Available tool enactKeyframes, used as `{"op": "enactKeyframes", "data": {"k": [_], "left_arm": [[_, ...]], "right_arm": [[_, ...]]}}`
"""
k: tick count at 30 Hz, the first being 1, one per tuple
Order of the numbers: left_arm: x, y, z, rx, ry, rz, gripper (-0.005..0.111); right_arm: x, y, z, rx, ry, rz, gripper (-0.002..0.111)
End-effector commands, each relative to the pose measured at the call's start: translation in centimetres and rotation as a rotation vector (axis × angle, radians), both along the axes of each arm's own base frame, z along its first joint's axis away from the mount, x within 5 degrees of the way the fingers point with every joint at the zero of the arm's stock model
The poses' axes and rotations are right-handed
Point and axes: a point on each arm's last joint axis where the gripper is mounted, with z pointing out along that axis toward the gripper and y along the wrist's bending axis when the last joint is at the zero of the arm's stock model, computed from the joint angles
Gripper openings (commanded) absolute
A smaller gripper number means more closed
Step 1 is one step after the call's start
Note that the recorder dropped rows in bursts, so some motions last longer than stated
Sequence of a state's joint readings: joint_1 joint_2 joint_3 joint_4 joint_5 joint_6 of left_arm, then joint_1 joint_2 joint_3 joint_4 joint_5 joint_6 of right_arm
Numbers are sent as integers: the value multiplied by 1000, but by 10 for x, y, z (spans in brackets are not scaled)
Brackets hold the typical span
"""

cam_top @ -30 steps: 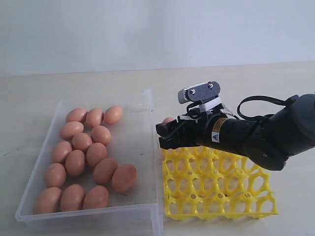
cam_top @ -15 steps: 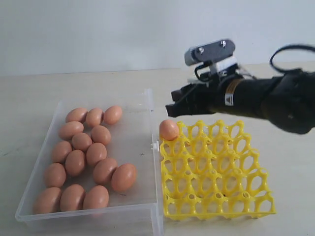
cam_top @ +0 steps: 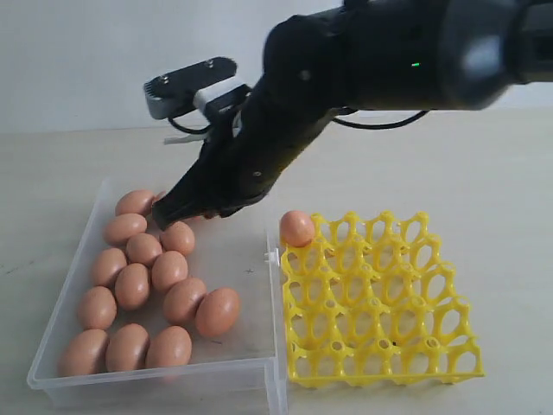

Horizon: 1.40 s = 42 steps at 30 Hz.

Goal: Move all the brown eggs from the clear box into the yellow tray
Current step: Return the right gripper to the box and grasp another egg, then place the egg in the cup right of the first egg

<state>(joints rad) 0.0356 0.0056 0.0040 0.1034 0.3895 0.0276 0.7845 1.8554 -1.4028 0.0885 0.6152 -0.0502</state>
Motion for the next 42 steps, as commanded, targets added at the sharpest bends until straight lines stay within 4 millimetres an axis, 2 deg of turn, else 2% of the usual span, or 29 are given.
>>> {"op": "enactKeyframes", "data": {"k": [1,3,5,9,14,22,24,29,32,36,42], "left_arm": [[0,0,2,-6,-19,-6,0],[0,0,2,-6,-19,-6,0],[0,0,2,-6,-19,-6,0],[0,0,2,-6,-19,-6,0],[0,0,2,-6,-19,-6,0],[0,0,2,-6,-19,-6,0],[0,0,2,-6,-19,-6,0],[0,0,2,-6,-19,-6,0],[0,0,2,-6,-19,-6,0],[0,0,2,-6,-19,-6,0],[0,0,2,-6,-19,-6,0]], "right_arm": [[15,26,-20,-12,99,7,43],[23,35,-29,-9,131,-23,61],[30,42,-37,-16,150,-34,67],[40,53,-54,-41,188,-43,65],[47,64,-87,-55,251,-55,65],[49,73,-113,-14,309,-90,64],[50,75,-113,-3,298,-90,56],[50,75,-113,-6,291,-88,0],[51,71,-106,-33,248,-70,0],[53,58,-78,-1,17,-36,0],[29,16,-39,153,-270,-5,0]]}}
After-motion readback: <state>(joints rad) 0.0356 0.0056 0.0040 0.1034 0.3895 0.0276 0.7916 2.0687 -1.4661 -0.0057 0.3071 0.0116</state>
